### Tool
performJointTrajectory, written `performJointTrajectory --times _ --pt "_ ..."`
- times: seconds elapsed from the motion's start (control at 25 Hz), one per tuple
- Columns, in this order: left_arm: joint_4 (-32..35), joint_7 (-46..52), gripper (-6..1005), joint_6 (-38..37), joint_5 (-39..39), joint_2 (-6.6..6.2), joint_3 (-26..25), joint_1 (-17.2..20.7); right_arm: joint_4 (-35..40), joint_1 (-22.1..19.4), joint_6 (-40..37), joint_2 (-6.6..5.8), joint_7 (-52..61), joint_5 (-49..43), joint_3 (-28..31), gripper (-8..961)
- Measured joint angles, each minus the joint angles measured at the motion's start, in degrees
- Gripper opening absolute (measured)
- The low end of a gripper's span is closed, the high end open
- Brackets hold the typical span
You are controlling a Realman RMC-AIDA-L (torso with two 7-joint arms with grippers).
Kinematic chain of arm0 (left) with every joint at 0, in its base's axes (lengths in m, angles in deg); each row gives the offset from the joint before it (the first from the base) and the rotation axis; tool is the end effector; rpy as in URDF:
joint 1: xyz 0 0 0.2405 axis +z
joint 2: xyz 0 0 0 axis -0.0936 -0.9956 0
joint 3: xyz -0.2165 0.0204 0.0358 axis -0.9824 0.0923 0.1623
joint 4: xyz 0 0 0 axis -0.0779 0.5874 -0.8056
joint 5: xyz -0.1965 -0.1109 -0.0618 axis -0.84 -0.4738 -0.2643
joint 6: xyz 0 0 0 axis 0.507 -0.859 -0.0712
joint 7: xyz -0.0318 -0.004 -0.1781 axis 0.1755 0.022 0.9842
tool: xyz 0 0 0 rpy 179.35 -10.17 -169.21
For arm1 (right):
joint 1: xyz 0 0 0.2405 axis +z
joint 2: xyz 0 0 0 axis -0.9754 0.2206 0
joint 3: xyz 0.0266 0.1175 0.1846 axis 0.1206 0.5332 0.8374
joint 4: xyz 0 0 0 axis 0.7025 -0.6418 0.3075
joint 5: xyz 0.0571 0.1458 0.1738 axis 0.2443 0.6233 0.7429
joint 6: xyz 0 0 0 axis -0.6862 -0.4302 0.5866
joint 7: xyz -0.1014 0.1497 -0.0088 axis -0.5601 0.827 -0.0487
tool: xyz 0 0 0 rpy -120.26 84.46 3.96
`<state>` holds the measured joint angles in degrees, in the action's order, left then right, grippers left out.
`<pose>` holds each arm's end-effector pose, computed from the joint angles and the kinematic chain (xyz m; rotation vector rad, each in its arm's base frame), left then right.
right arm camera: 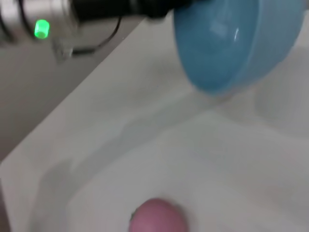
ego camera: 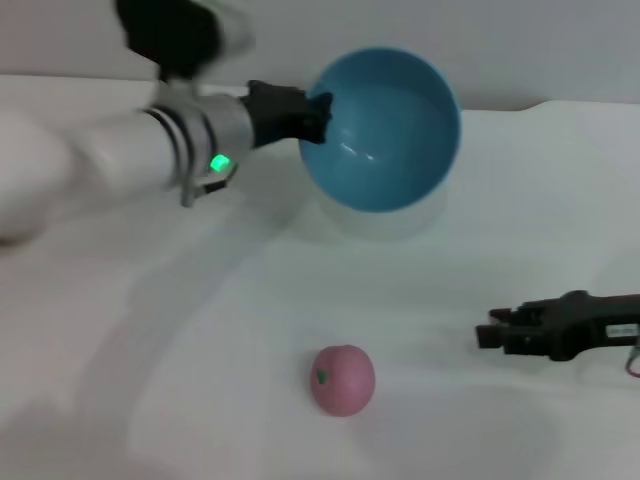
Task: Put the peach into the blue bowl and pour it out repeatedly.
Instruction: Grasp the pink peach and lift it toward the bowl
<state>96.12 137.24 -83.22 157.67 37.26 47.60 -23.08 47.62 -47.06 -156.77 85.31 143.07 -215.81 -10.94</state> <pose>-0.1664 0.4362 -0.0864 -2.2344 -0.7347 -0.3780 0.2684 0.3234 -0.0405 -2.7709 1.2074 0.3529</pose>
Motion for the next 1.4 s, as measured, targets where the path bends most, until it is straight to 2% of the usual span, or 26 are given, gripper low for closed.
performJointTrajectory --times 0.12,0.2,0.32,0.4,0.52,0.64,0.88,1.04,1.12,1.4 --pt "-1.62 9.55 -1 -12.31 4.44 -0.75 -11.65 -1.33 -0.02 1.88 0.11 0.04 0.35 0.0 -4.58 434" --pt "-2.14 18.5 -1 -21.94 13.63 -1.36 -20.35 -2.96 -0.03 3.03 0.37 0.15 0.38 0.05 -7.6 434" --pt "-1.16 28.53 0 -33.29 26.12 -2.12 -27.54 -5.24 -0.04 5.05 1.87 0.46 0.39 0.5 -11.9 434" --pt "0.47 32.9 0 -40.05 33.68 -2.33 -30.23 -6.41 -0.21 6.2 4.15 0.74 0.23 1.58 -14.51 434" --pt "3.74 36.71 -1 -46.53 41.3 -1.8 -31.73 -6.72 -0.65 7.16 7.71 0.86 -0.06 6.01 -21.84 434" --pt "6.77 39.07 -1 -49.89 46.09 -1.03 -32.07 -6.36 -1.09 8.02 10.96 0.8 -0.1 10.07 -28.79 434" --pt "8.8 41.35 0 -52.33 49.43 -0.65 -32.97 -6.24 -1.32 9.56 17.45 0.92 -0.14 18.25 -42.8 434" --pt "8.83 41.37 0 -52.45 49.47 -0.54 -32.88 -6.36 -1.21 9.72 19.05 0.98 -0.15 19.43 -45.56 465" --pt "8.86 41.38 0 -52.53 49.51 -0.45 -32.58 -6.47 -1.12 9.95 21.54 1.06 -0.25 21.74 -49.84 480" --pt "8.9 41.4 -1 -52.64 49.57 -0.32 -32.38 -6.8 -1.67 11.23 27.7 1.14 -0.9 26.55 -58.03 533"
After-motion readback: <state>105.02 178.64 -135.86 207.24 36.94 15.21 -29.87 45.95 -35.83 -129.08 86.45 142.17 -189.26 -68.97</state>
